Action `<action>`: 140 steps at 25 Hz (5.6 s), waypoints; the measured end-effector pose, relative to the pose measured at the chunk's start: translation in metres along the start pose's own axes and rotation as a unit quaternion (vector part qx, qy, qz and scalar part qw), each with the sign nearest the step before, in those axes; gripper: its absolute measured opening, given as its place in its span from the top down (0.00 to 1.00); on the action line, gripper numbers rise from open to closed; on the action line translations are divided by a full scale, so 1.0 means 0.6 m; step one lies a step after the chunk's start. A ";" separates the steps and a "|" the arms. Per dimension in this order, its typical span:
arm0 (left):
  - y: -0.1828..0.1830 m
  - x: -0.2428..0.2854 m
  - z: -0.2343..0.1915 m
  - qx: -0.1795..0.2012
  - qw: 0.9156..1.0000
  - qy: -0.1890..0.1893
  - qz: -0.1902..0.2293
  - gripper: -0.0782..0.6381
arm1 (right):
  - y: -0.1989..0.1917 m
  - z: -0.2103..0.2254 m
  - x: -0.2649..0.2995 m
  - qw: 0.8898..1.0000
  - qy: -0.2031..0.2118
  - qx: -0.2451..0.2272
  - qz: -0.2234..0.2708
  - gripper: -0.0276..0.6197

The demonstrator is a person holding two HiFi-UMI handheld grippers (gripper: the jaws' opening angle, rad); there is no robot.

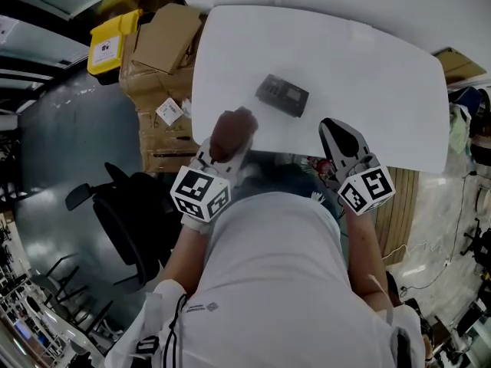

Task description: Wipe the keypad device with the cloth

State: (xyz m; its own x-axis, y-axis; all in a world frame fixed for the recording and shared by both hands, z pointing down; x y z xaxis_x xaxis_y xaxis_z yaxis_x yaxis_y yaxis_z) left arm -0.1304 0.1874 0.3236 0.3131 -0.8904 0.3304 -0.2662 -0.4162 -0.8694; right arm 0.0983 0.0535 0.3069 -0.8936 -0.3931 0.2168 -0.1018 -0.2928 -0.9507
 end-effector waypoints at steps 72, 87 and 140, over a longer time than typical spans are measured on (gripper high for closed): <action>-0.077 0.354 -0.233 -0.017 0.931 -0.027 -0.363 0.80 | -0.246 0.118 0.190 0.964 0.088 -0.056 -0.243 0.70; -0.100 0.356 -0.201 0.039 0.878 -0.104 -0.465 0.81 | -0.240 0.134 0.188 0.946 0.123 -0.070 -0.292 0.70; -0.081 0.369 -0.147 0.016 0.858 -0.144 -0.494 0.80 | -0.234 0.127 0.197 0.934 0.116 -0.081 -0.328 0.70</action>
State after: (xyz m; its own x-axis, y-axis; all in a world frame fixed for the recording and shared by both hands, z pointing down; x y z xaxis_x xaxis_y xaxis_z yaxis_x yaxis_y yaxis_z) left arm -0.1285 -0.0056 0.4714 0.5842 -0.0227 0.8113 0.2821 -0.9316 -0.2292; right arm 0.0401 -0.0180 0.4829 -0.6850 0.0299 0.7280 -0.7083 -0.2616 -0.6557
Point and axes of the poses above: the fingertips, and each gripper's own axes: x forward along the fingers, z to its right, y out of its top, the point moved 8 cm from there along -x, backward along the fingers, and after that the axes turned 1 degree about -y, right-handed, at the moved point
